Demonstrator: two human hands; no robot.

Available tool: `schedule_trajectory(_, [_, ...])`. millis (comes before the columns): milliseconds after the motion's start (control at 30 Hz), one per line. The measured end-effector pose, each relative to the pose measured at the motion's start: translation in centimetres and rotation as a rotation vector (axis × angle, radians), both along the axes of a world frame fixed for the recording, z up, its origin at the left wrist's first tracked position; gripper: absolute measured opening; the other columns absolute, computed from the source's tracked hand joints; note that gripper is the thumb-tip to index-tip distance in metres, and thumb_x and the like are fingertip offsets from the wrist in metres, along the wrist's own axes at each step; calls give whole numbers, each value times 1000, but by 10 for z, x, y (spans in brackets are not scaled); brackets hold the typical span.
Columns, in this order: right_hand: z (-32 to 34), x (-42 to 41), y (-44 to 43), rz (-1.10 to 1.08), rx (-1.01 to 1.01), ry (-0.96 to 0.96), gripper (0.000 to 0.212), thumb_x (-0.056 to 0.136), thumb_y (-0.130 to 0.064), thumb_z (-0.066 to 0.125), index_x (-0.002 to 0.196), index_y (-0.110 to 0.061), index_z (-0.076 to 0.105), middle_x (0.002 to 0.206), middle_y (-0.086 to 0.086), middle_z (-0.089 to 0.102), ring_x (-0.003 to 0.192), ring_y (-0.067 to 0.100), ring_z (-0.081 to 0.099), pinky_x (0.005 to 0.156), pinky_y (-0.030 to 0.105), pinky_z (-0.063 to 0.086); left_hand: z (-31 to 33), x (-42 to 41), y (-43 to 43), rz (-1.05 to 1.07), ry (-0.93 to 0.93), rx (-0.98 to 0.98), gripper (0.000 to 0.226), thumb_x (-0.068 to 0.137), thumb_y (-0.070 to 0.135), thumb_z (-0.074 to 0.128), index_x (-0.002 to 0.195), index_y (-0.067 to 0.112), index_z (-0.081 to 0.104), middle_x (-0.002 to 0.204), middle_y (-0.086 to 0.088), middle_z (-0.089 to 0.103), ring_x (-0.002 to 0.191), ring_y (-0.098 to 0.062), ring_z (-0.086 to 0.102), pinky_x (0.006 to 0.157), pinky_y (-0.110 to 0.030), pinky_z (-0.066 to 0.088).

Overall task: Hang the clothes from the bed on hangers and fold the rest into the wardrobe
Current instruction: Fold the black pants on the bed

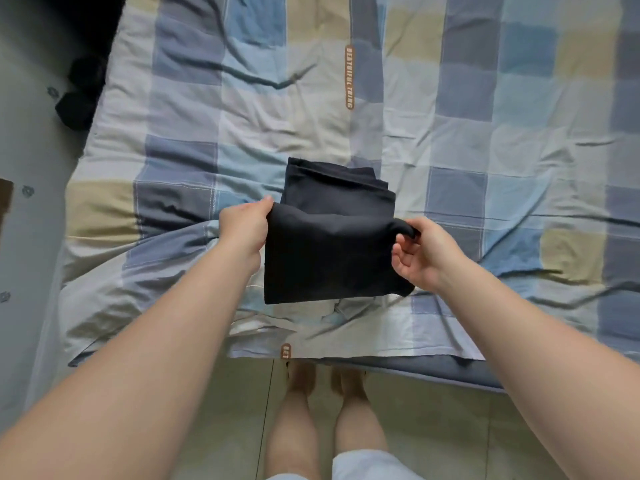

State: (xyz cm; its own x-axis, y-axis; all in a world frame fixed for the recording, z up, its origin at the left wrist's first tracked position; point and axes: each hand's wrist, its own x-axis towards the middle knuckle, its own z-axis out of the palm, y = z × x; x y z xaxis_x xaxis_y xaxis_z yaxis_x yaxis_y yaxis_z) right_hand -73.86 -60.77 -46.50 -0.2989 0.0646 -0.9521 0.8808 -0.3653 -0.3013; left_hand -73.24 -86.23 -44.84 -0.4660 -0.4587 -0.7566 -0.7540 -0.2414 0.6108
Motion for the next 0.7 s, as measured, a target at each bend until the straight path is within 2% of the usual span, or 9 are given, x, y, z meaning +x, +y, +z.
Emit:
schedule_trajectory(133, [-25,-49,-6,-53,13,14,17,93,-24,54,79,-15,59,63,-2,63,60,14,60,61,27,49,-21,-56,5,-19,74,77,18,96,8,63,113,11,69,99,-2,72,89,-16,67,66,-22,55])
schedule_trajectory(200, [-43,-73,-9,-45,39,39,20,96,-24,51,81,-14,60,75,0,70,76,17,68,66,29,50,-38,-78,8,-61,104,101,37,95,4,62,130,12,63,121,-7,70,105,-21,69,88,-36,59])
schedule_trajectory(267, [-66,-91,-11,-13,61,76,20,97,-25,48,86,-15,61,85,2,75,89,18,70,70,31,50,-59,-96,12,-93,177,97,54,94,-1,61,144,16,51,145,-4,56,127,-22,58,107,-40,48])
schedule_trajectory(400, [-120,-107,-20,147,149,196,13,96,-21,55,97,-21,68,101,-6,75,107,10,65,79,29,47,-109,-112,25,-375,293,-99,77,90,3,68,155,22,33,160,2,33,140,-3,33,112,-20,30])
schedule_trajectory(467, [-149,-103,-26,334,256,321,19,95,-20,58,106,-24,73,113,-7,72,111,7,63,82,25,48,-143,-113,29,-624,284,-277,81,88,18,73,156,27,31,165,4,24,147,-8,26,120,-30,24])
schedule_trajectory(533, [-178,-90,-29,550,354,456,32,99,-25,55,128,-29,66,133,-9,64,124,8,57,105,30,44,-176,-109,28,-896,201,-516,78,90,38,69,156,35,27,168,10,7,154,-18,11,123,-44,17])
schedule_trajectory(567, [-192,-81,-30,701,436,525,39,100,-30,53,140,-33,56,145,-12,54,134,8,48,116,35,34,-192,-108,26,-967,172,-588,76,92,45,65,156,38,26,168,11,2,155,-20,6,123,-48,16])
schedule_trajectory(633, [-216,-65,-31,1044,660,656,51,103,-42,41,154,-39,32,162,-17,27,149,4,22,123,39,12,-219,-106,19,-1005,167,-640,72,95,52,59,156,40,23,168,12,-2,155,-22,3,123,-49,15])
schedule_trajectory(700, [-235,-56,-36,1186,803,725,58,102,-51,26,158,-41,14,166,-18,8,152,1,4,122,41,0,-243,-106,15,-1011,203,-704,70,96,55,54,157,41,21,168,11,-2,155,-23,2,122,-47,14])
